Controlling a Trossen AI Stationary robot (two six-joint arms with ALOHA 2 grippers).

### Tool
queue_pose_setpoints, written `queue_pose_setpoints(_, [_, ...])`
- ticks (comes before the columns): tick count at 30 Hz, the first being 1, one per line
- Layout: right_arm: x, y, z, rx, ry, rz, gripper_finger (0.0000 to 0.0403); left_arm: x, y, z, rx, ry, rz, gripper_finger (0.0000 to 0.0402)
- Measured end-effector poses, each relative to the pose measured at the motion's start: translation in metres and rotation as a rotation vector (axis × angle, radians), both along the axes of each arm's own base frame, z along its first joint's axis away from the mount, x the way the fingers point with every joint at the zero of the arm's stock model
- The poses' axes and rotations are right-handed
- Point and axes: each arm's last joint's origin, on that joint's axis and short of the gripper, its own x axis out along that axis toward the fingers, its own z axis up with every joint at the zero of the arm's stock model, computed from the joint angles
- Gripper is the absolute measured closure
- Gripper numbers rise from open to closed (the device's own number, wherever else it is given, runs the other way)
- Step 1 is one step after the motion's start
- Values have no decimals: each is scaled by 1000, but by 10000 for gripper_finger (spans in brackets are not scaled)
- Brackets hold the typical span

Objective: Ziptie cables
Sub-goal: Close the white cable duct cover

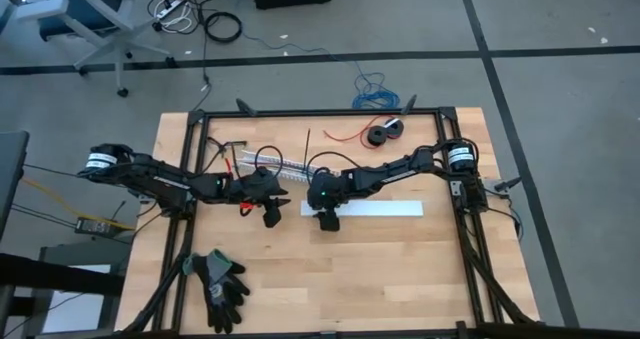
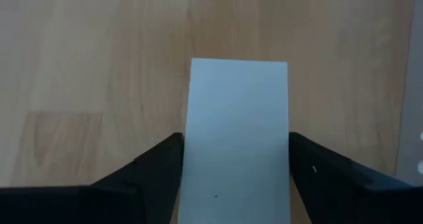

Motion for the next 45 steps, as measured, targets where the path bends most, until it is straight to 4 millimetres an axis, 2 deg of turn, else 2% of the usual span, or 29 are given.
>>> queue_pose_setpoints(6, [-1, 2, -1, 3, 8, -5, 196, 1, 0, 1, 7, -9, -6, 259])
queue_pose_setpoints(14, [-1, 3, -2, 10, 10, -13, 170, 1, 0, 1, 5, -15, -6, 259])
queue_pose_setpoints(21, [-1, 3, -3, 15, 11, -14, 191, 1, 0, 1, 5, -17, -6, 259])
queue_pose_setpoints(26, [-1, 3, -3, 17, 11, -12, 188, 1, 0, 2, 4, -23, -6, 259])
queue_pose_setpoints(36, [-5, 5, 14, 36, -14, -5, 184, 5, 0, 7, 46, -75, -34, 259])
queue_pose_setpoints(45, [-13, 21, 16, 71, 64, -11, 190, 6, 0, 9, 150, -74, -101, 259])
